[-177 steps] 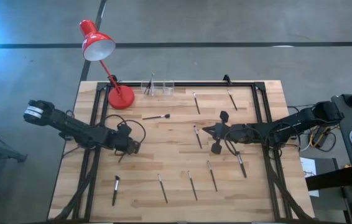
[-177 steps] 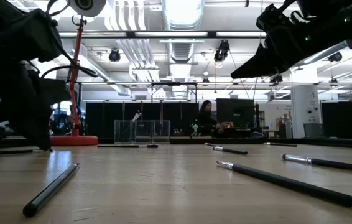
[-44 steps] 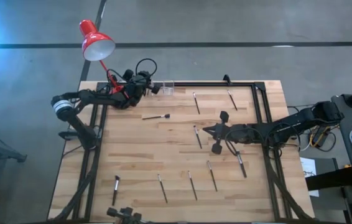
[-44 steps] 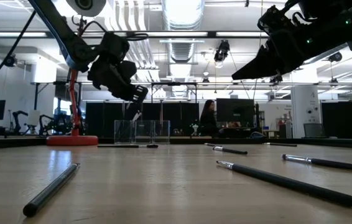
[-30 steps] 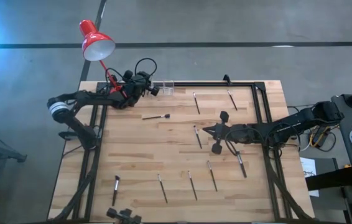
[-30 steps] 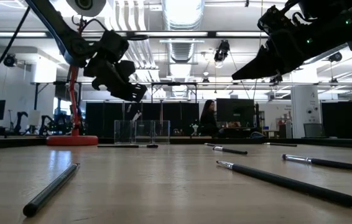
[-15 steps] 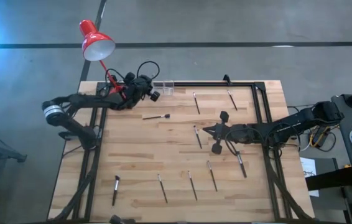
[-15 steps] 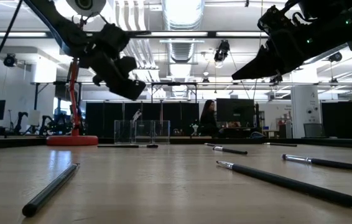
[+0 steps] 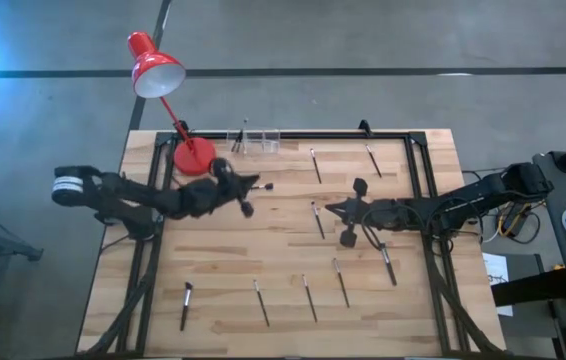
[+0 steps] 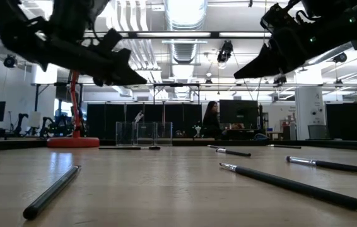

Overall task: Pick & Place Makeup Supplies
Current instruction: Put the makeup brush into the transparent organizer

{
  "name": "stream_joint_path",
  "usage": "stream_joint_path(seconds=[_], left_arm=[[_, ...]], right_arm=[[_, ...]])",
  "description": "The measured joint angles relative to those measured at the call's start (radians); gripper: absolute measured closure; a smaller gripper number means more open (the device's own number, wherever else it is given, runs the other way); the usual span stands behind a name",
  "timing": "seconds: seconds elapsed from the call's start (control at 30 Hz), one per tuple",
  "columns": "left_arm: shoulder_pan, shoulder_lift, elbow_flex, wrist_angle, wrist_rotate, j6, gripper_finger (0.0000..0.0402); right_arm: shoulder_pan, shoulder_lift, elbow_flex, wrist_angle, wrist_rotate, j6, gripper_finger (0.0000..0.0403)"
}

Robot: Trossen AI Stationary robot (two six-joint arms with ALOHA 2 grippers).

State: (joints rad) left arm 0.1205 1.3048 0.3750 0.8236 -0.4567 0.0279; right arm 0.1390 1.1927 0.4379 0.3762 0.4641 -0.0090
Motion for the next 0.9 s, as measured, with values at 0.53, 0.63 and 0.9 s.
stream_joint_path(seconds=[0.53,0.63,0.9], left_arm=[[-0.147,0.005,-0.152,0.050,0.027,-0.172,0.0401],[-0.162,0.006,-0.152,0.051,0.027,-0.180,0.0401],[-0.179,0.007,-0.152,0.052,0.027,-0.182,0.0401]], right_arm=[[0.070,-0.073,0.217,-0.831,0.039,0.530,0.0394],[0.135,-0.072,0.229,-0.953,0.052,0.675,0.0394],[0.359,-0.069,0.228,-1.158,0.052,1.058,0.0394]])
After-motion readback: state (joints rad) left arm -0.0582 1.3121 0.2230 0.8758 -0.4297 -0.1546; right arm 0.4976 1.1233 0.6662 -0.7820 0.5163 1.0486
